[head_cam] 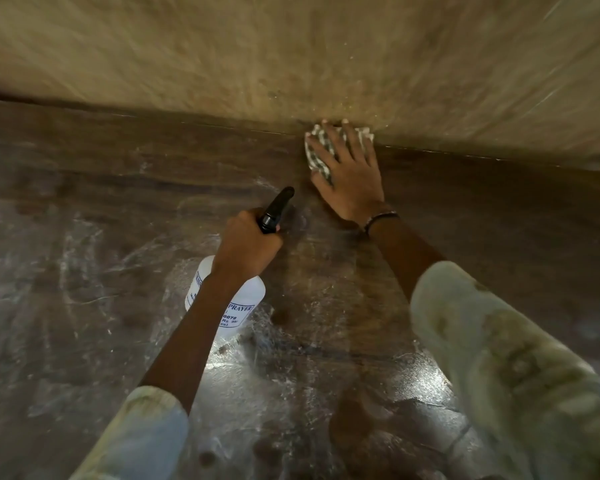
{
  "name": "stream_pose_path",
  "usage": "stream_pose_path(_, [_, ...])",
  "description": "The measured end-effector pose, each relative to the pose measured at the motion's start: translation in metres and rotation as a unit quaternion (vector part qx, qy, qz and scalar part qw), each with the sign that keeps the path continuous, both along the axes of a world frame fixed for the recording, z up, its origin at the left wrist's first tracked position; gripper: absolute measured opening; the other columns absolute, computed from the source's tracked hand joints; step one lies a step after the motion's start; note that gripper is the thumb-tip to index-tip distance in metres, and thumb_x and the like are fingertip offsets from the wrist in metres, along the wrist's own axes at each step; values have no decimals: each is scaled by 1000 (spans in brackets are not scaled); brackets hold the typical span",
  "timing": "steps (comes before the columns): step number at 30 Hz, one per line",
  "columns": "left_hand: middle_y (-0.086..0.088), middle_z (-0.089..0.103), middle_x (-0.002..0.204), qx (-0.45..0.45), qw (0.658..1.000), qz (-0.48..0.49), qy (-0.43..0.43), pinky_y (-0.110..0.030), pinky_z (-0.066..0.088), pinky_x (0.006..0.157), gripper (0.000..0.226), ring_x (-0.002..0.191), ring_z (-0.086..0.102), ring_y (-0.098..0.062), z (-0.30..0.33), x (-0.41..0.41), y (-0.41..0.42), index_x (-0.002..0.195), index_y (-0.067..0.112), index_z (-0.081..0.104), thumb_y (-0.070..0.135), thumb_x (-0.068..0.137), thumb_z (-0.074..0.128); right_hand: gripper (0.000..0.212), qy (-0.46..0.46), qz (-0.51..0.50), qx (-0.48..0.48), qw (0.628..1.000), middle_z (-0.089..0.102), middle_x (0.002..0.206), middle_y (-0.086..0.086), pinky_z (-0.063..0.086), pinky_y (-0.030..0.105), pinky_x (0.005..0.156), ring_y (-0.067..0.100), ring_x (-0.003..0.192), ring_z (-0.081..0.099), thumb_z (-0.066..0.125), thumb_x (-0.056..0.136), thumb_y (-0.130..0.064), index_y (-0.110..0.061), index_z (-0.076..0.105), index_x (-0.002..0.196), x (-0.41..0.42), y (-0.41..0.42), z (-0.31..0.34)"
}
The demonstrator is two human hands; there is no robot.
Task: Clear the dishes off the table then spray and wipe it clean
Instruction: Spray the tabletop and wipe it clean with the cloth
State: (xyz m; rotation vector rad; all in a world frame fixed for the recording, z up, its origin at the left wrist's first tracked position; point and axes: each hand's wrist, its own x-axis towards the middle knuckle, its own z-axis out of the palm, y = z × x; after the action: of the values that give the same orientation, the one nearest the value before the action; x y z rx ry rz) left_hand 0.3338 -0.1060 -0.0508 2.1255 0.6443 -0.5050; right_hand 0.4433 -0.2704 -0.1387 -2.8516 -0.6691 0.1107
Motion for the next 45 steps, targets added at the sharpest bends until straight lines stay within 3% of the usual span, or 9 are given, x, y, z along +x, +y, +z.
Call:
stream_pose_path(4, [-14, 63, 71, -8, 1000, 4, 3, -32, 43, 59, 9, 65, 58, -32, -4, -7, 5, 86, 9, 67, 5, 81, 61, 56, -13, 51, 3, 999, 26, 160, 6, 12, 53, 121, 36, 149, 16, 28, 98, -45, -27, 34, 151, -17, 33, -2])
stream_pose_path(9, [-5, 56, 60, -19, 1000, -2, 7, -25, 37, 51, 12, 54, 51, -23, -3, -13, 10, 78, 16, 63, 5, 81, 61, 57, -42, 174, -13, 984, 26, 161, 3, 13, 48, 122, 30, 150, 15, 37, 98, -44, -30, 30, 153, -41, -18, -2])
stream_pose_path(12, [-4, 58, 63, -22, 1000, -4, 6, -26, 38, 52, 11, 56, 52, -22, -3, -14, 13, 82, 16, 63, 6, 83, 60, 59, -22, 105, -10, 994, 26, 161, 1, 15, 48, 121, 29, 150, 16, 37, 95, -45, -31, 30, 152, -34, -30, -1])
stream_pose_path(17, [-2, 57, 63, -18, 1000, 0, -1, -27, 40, 54, 25, 58, 53, -22, -4, -17, 16, 70, 27, 56, 6, 83, 61, 64, 23, -19, 13, 999, 23, 162, 2, 8, 51, 120, 32, 150, 11, 25, 92, -50, -32, 29, 152, -11, 40, 1])
stream_pose_path(21, [-4, 57, 60, -13, 1000, -4, 0, -26, 38, 51, 17, 55, 51, -22, -5, -24, 17, 74, 20, 60, 5, 82, 61, 57, 8, 98, -7, 995, 22, 162, 5, 8, 53, 121, 36, 150, 12, 31, 100, -45, -27, 28, 153, -16, 65, -3])
stream_pose_path(25, [-19, 65, 73, -12, 1000, -17, 9, -30, 42, 56, 9, 64, 59, -32, -6, -34, 9, 83, 8, 66, 2, 80, 61, 58, -24, 225, -19, 974, 25, 161, 4, 11, 49, 121, 33, 150, 15, 39, 97, -44, -29, 30, 153, -37, 18, -4])
stream_pose_path(31, [-12, 69, 80, -29, 997, -59, 41, -37, 52, 63, 16, 68, 64, -26, -13, -53, -14, 92, 12, 66, 5, 80, 60, 57, -5, 97, -30, 995, 21, 162, 2, 14, 49, 120, 30, 150, 12, 31, 98, -45, -31, 25, 154, -30, -60, 6])
stream_pose_path(39, [-2, 54, 59, -2, 994, -101, 37, -33, 46, 56, 12, 58, 56, -26, -12, -66, -35, 74, 16, 56, 4, 75, 57, 59, 17, 98, -53, 994, 16, 163, 2, 5, 47, 120, 31, 151, 7, 26, 98, -48, -31, 20, 155, -29, -62, 5])
stream_pose_path(45, [-9, 62, 70, -3, 997, -70, 31, -32, 48, 57, 11, 64, 60, -26, -10, -63, -24, 87, 9, 62, 4, 78, 58, 58, 11, 92, -46, 995, 18, 163, 2, 5, 48, 120, 31, 151, 9, 29, 99, -46, -30, 24, 154, -31, -59, 5])
